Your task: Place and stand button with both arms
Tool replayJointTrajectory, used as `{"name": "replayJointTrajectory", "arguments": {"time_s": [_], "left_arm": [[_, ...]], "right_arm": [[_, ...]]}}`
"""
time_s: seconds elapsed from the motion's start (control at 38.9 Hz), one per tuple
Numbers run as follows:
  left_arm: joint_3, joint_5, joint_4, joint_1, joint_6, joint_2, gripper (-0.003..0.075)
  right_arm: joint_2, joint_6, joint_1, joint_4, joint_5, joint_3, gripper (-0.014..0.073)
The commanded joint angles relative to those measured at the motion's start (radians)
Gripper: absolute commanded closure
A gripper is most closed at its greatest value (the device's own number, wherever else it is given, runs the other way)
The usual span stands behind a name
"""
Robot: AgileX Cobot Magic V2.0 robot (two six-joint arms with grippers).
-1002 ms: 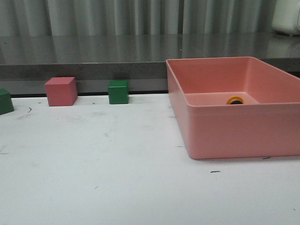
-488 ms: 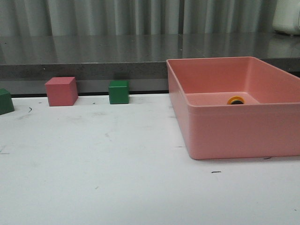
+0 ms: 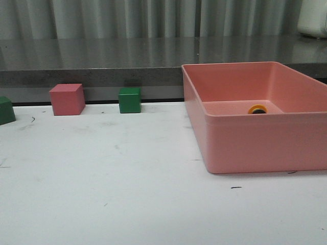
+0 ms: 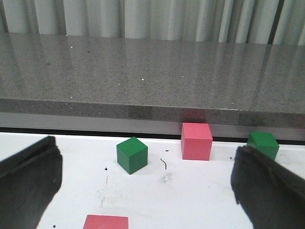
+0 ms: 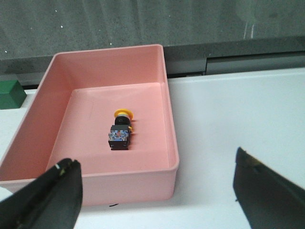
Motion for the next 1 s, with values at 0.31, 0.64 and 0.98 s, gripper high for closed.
{"name": "replayJointTrajectory", "arguments": {"time_s": [0.31, 0.64, 0.98], "left_arm": [[-0.038, -0.086, -0.005, -0.003, -0.008, 0.009, 0.0028], [-0.038, -0.086, -0.005, -0.003, -0.008, 0.009, 0.0028], [-0.038, -0.086, -0.005, -0.003, -0.008, 0.009, 0.0028]], "right_arm": [[0.525, -0.003, -0.003, 0.044, 0.093, -0.398, -0.0068], [0.983, 0.026, 0.112, 0.053, 0.437, -0.853, -0.0068], [1.245, 0.12, 0.147, -0.017, 0.519, -1.077, -0.0068]]}}
